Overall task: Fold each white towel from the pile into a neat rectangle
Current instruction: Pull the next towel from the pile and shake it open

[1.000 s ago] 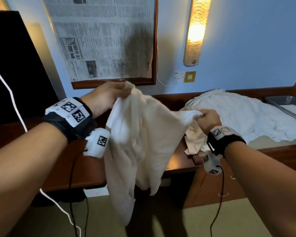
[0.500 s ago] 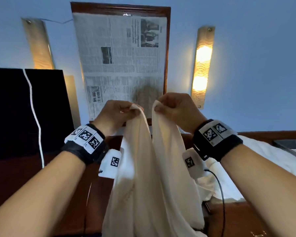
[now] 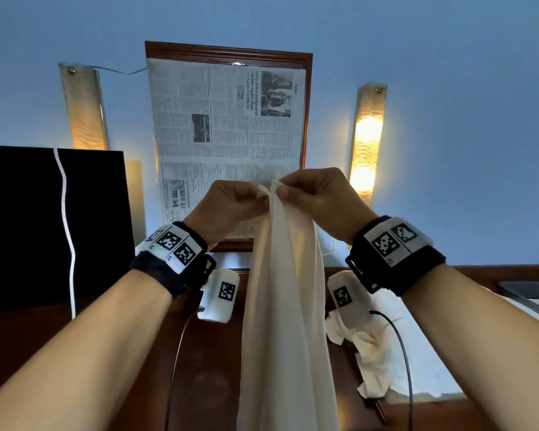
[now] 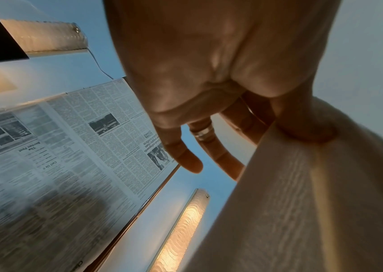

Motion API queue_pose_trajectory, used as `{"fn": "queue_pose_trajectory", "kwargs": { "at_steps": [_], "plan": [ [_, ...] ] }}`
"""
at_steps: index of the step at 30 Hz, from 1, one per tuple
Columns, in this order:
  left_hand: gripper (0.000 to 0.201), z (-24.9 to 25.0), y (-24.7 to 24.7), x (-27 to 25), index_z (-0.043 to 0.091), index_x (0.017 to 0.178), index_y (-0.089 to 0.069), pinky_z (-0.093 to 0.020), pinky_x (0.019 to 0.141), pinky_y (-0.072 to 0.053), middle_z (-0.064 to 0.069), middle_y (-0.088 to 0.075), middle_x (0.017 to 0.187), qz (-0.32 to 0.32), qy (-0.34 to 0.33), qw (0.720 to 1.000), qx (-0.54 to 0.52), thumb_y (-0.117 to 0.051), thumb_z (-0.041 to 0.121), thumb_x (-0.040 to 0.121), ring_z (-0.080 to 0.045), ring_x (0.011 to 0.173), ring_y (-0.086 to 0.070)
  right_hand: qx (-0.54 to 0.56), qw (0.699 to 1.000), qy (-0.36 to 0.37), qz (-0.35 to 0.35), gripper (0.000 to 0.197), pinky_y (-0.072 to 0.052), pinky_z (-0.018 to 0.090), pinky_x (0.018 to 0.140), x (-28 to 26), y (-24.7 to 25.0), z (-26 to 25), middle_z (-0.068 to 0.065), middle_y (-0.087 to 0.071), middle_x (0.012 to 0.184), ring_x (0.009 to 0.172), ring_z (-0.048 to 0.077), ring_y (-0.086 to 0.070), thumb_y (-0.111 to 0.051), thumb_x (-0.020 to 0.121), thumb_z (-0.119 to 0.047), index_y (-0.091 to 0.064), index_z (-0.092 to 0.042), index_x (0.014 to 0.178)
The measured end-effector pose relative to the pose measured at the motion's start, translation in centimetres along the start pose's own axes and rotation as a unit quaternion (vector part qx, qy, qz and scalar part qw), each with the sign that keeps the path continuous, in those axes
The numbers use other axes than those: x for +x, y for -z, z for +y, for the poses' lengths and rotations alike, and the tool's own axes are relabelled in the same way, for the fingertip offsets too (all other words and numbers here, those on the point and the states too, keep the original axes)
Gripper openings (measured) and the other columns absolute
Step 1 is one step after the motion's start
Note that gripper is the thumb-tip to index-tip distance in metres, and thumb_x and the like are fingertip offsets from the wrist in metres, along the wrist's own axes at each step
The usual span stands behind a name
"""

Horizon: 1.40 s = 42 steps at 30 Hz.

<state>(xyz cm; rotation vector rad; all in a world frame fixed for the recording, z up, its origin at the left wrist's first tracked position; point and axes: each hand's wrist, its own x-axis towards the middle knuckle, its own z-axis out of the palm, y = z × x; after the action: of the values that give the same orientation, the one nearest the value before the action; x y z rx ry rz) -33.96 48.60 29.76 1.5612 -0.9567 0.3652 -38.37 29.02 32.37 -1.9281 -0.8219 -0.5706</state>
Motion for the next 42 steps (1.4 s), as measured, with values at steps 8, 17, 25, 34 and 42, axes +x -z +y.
{"fn": "queue_pose_trajectory", "kwargs": {
  "at_steps": [8, 17, 25, 34, 42],
  "plan": [
    [0.042, -0.8, 0.5, 0.5, 0.024, 0.069, -0.07, -0.066, 0.083, -0.05, -0.006, -0.068, 0.078, 0.032, 0.053, 0.998, -0.007, -0.094, 0.053, 0.05, -0.032, 0.08, -0.059, 0.106, 0.985, -0.096, -0.091, 0.016, -0.056, 0.037, 0.084, 0.0, -1.3, 1.7, -0.004, -0.064, 0.096, 0.091, 0.01, -0.063, -0.051, 0.102, -0.022, -0.067, -0.02, 0.105],
    [0.019, -3.0, -0.7, -2.2, 0.017, 0.071, -0.074, -0.031, 0.064, -0.057, -0.004, -0.07, 0.073, -0.002, 0.187, 0.982, -0.037, -0.07, 0.03, 0.083, -0.015, 0.063, -0.065, 0.108, 0.985, -0.135, -0.013, 0.018, -0.048, 0.037, 0.077, -1.1, -3.7, 5.7, 0.005, -0.056, 0.086, 0.082, 0.02, -0.053, -0.056, 0.099, -0.028, -0.056, -0.014, 0.086],
    [0.026, -5.7, -3.0, -3.6, 0.007, 0.094, -0.07, -0.039, 0.076, -0.051, -0.022, -0.064, 0.096, 0.066, 0.239, 0.967, -0.054, -0.068, 0.028, 0.08, -0.029, 0.085, -0.059, -0.12, 0.991, -0.062, 0.001, 0.015, -0.041, 0.017, 0.06, -0.8, -3.7, 7.8, -0.004, -0.053, 0.075, 0.065, 0.008, -0.046, -0.058, 0.099, -0.024, -0.053, -0.013, 0.089],
    [0.026, -6.7, -4.6, -1.2, 0.029, 0.077, -0.067, -0.013, 0.062, -0.038, 0.007, -0.062, 0.071, 0.043, 0.101, 0.965, 0.237, -0.061, 0.017, 0.099, 0.002, 0.065, -0.052, 0.018, 0.994, -0.1, 0.037, 0.026, -0.048, 0.038, 0.057, -3.5, -2.4, 12.1, 0.02, -0.066, 0.082, 0.065, 0.021, -0.055, -0.069, 0.093, -0.03, -0.063, -0.005, 0.095],
    [0.032, -7.1, -3.9, -0.6, 0.01, 0.073, -0.059, -0.025, 0.042, -0.034, -0.001, -0.051, 0.046, 0.083, 0.131, 0.952, 0.265, -0.057, 0.024, 0.103, -0.012, 0.034, -0.04, -0.132, 0.949, -0.265, -0.107, 0.026, -0.046, 0.028, 0.062, -14.3, -2.6, 25.0, -0.002, -0.064, 0.069, 0.065, 0.013, -0.058, -0.061, 0.095, -0.023, -0.067, -0.022, 0.071]
  ]
}}
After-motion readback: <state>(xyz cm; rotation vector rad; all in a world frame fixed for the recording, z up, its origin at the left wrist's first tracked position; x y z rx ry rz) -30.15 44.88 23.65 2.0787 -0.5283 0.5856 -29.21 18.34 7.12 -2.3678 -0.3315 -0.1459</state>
